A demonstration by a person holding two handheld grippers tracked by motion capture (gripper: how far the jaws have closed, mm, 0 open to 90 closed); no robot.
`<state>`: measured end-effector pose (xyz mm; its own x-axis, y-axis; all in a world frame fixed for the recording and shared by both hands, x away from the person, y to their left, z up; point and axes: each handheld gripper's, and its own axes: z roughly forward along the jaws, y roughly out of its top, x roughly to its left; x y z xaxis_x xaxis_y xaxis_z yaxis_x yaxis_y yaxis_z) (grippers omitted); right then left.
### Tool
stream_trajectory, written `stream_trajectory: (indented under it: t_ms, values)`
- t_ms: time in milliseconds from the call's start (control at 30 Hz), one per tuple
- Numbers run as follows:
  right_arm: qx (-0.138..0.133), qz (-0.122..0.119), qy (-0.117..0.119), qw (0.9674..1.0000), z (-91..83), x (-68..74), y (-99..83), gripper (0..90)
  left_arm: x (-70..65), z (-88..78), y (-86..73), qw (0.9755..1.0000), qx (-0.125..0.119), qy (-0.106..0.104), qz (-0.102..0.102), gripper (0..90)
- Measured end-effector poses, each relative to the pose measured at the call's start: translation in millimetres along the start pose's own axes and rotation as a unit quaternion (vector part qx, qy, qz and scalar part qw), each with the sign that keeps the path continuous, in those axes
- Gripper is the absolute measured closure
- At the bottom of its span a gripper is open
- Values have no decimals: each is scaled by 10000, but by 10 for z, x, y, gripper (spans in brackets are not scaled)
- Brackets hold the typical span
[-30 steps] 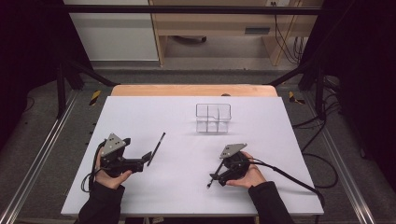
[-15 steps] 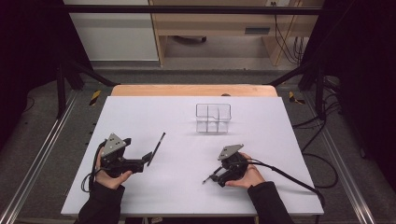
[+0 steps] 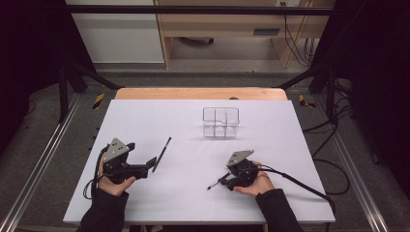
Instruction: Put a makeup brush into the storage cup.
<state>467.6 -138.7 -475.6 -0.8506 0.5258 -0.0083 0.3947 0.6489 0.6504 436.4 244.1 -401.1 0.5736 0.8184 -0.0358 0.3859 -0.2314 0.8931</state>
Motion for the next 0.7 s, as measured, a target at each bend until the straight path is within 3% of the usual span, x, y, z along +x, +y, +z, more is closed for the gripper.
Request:
stream_trajectory:
  t_ms: [700]
  values:
    - [119,156,-225,9996,-74,25,-7,584,0,6,-2,10000,33,-1,12,43]
